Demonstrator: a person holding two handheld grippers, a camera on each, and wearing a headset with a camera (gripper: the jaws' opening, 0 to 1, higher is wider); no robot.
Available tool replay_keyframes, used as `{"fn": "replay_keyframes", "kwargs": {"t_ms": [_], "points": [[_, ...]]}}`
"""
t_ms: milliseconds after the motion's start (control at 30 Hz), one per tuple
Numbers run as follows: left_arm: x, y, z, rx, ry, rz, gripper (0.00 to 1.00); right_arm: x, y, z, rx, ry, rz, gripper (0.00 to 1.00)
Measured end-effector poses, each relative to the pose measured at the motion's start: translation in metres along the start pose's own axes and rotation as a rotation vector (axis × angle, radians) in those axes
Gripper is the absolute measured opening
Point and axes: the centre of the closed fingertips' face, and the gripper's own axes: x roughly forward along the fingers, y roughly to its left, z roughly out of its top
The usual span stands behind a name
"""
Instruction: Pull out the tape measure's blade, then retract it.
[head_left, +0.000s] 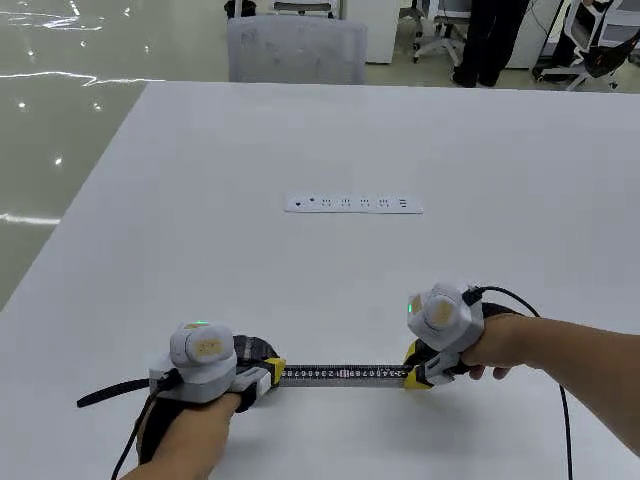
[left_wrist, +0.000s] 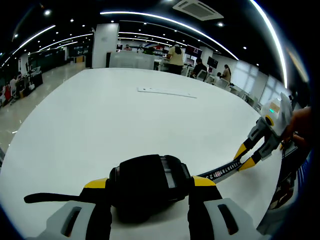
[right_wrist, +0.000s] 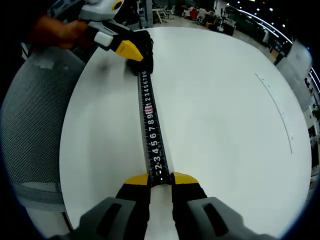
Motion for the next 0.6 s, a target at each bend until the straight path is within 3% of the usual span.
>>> {"fn": "replay_keyframes", "kwargs": {"t_ms": [600], "points": [[0.0009,0.0008,0.0008,0.002,-0.001,0.002,0.58,0.0028,0.0004,0.0071,0.005,-0.009,-0.001,0.14]]}}
